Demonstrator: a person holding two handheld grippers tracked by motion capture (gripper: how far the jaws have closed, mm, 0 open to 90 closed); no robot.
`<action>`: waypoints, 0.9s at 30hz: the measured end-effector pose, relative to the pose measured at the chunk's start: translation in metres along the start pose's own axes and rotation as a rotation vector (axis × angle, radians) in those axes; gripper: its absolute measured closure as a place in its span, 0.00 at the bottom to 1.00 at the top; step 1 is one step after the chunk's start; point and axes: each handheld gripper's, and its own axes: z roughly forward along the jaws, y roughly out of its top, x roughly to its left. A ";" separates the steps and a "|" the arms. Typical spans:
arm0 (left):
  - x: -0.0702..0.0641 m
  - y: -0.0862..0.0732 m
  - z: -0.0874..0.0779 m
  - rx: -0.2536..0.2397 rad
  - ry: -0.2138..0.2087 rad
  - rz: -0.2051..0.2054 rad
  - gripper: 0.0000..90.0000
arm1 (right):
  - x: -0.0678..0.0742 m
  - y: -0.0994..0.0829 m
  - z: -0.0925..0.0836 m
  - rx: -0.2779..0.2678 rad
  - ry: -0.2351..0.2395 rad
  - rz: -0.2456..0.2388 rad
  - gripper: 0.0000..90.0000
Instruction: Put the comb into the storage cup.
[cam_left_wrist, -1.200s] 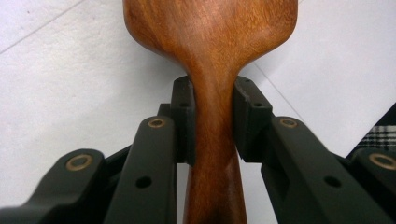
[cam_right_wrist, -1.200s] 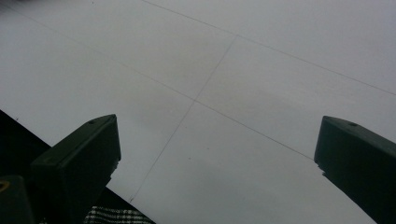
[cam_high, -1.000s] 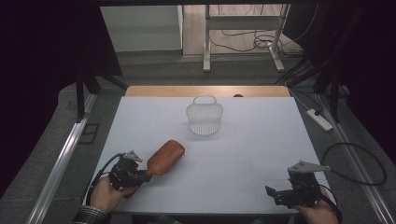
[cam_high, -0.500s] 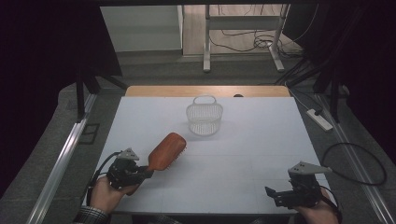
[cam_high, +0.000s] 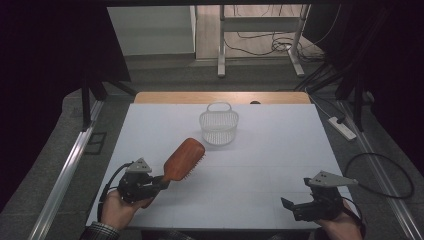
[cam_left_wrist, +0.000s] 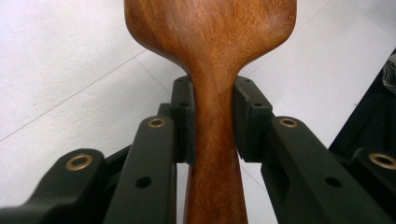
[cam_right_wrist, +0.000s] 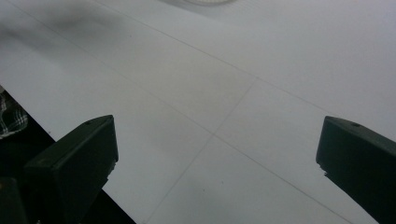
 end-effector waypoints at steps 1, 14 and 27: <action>-0.001 0.000 0.000 -0.008 0.002 0.001 0.80 | 0.000 0.001 0.000 0.000 0.004 -0.004 0.00; -0.010 0.008 0.003 -0.035 -0.026 0.010 0.80 | 0.000 0.016 0.007 -0.083 0.090 -0.017 0.00; -0.018 0.016 0.005 -0.052 -0.021 0.033 0.80 | 0.002 0.035 0.020 -0.084 0.149 -0.010 0.00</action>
